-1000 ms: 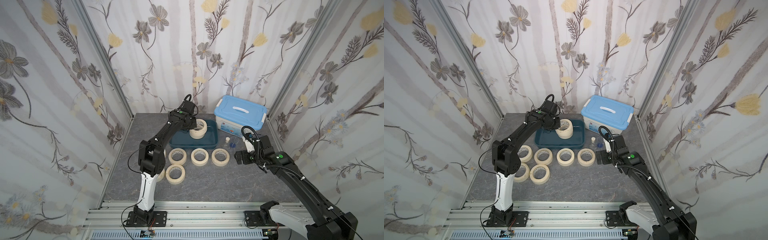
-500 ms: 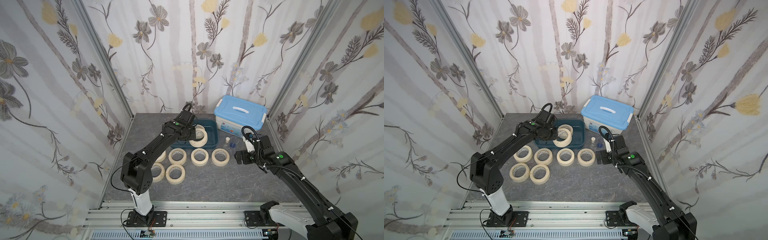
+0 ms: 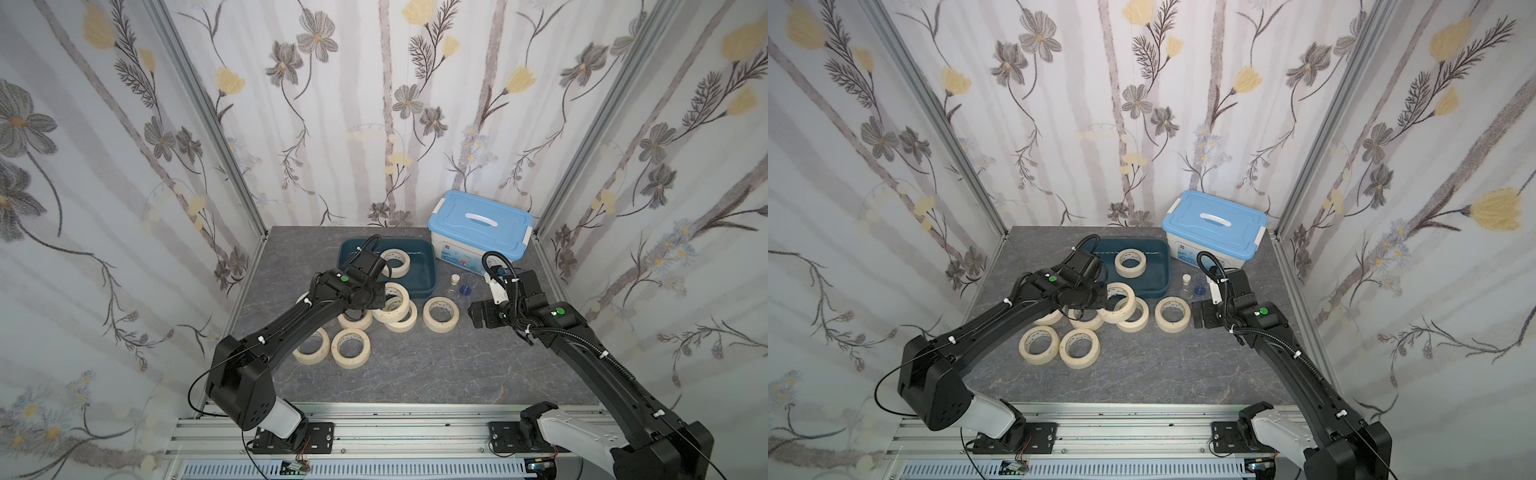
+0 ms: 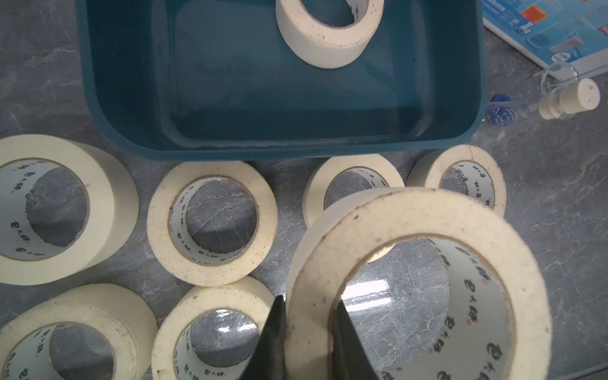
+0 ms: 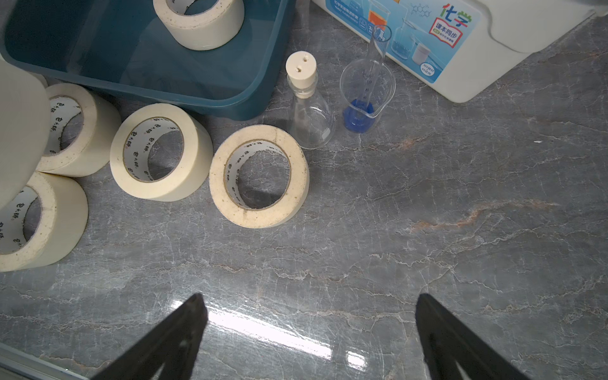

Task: Take out the art tape in the storage box
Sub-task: Place the art tape at the center of the board.

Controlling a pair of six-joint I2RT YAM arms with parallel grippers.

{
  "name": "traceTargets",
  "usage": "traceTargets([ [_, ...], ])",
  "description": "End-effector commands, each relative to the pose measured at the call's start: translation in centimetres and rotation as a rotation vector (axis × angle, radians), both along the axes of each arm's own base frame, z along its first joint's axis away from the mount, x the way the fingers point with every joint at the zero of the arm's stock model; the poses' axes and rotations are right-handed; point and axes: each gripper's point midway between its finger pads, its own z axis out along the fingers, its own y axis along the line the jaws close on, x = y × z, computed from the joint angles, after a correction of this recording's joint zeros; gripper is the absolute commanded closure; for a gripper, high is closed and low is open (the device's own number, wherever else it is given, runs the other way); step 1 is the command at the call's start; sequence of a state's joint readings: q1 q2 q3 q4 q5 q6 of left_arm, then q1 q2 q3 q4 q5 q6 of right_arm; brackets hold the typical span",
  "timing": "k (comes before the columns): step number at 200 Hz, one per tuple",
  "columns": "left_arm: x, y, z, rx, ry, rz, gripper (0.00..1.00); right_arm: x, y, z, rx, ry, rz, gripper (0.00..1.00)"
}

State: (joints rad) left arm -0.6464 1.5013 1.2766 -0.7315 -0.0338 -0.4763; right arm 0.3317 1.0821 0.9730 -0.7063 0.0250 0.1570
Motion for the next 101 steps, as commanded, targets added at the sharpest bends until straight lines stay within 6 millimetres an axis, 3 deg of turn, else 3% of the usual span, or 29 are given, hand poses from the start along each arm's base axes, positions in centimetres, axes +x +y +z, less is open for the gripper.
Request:
traceTargets([
  [1, -0.7, -0.1, -0.1, -0.015, -0.004, 0.028, 0.93, 0.8, 0.5, 0.9, 0.027, -0.038, 0.000, 0.00],
  [48, -3.7, -2.6, -3.0, -0.010, 0.067, -0.037, 0.93, 1.1, 0.7, 0.9, 0.032, -0.036, 0.001, 0.00],
  [101, -5.7, -5.1, -6.0, 0.000, 0.133, -0.085, 0.93, 1.3, 0.8, 0.9, 0.036, -0.034, 0.004, 0.00],
])
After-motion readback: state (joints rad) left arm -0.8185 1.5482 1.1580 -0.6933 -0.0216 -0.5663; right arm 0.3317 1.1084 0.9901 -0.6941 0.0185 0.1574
